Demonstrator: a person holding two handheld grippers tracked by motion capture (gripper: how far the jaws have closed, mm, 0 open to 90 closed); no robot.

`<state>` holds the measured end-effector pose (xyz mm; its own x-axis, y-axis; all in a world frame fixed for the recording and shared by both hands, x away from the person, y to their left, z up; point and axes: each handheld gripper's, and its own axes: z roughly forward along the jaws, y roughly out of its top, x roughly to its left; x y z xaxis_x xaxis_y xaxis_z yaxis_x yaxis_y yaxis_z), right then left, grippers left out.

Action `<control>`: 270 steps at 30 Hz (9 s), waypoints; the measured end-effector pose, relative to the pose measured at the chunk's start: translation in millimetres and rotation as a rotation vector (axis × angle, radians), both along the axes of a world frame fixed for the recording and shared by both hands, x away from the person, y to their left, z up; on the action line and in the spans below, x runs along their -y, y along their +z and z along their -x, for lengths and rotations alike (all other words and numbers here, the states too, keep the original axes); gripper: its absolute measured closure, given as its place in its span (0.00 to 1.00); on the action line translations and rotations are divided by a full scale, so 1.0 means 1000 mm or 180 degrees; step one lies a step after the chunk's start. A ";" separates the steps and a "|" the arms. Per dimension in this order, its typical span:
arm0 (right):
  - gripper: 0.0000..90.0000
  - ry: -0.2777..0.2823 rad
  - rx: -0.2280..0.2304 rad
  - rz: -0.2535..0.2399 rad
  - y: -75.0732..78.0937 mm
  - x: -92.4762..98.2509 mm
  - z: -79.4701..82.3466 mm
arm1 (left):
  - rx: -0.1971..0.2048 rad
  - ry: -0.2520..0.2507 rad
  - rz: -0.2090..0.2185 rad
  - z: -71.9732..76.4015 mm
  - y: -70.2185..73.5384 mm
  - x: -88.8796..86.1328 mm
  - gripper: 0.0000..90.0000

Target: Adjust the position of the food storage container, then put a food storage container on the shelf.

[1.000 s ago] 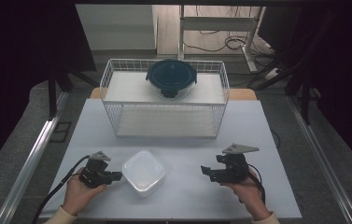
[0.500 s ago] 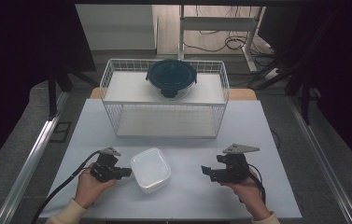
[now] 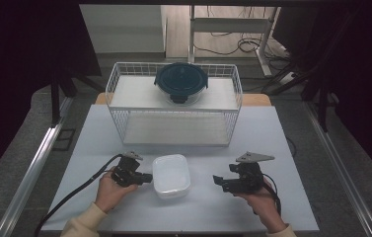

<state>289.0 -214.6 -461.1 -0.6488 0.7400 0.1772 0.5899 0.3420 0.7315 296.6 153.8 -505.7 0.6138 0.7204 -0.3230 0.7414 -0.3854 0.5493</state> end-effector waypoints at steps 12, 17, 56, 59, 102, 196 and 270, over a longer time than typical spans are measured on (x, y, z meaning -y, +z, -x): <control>0.24 0.0004 -0.0022 0.0007 -0.001 0.000 0.000 | 0.0002 0.0011 0.0049 -0.011 -0.003 0.012 1.00; 0.24 -0.0014 -0.0014 -0.0002 -0.001 0.000 -0.001 | 0.0013 0.0025 0.0071 -0.013 -0.004 0.017 1.00; 0.24 -0.0003 -0.0075 -0.0037 -0.002 -0.001 -0.001 | 0.0414 0.0498 0.0294 0.037 0.039 -0.030 0.29; 0.24 0.0005 -0.0080 -0.0035 -0.002 -0.001 -0.001 | 0.0387 0.0494 0.0327 0.036 0.038 -0.029 0.28; 0.42 0.0047 -0.0760 -0.0475 -0.015 -0.062 -0.037 | -0.0476 0.0655 0.1279 -0.010 0.000 -0.008 0.39; 0.89 0.0573 0.0007 -0.1122 0.111 -0.062 -0.025 | 0.0607 0.0286 0.1512 0.017 0.138 -0.032 0.89; 0.80 -0.0240 -0.0849 -0.1826 0.212 -0.060 -0.217 | -0.0056 0.0732 0.2001 -0.190 0.242 -0.033 0.80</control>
<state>506.2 -154.8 -248.7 -0.4776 0.5212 0.7073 0.7842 -0.1102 0.6107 487.1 187.3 -264.1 0.4578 0.5036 -0.7326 0.7774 0.1730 0.6048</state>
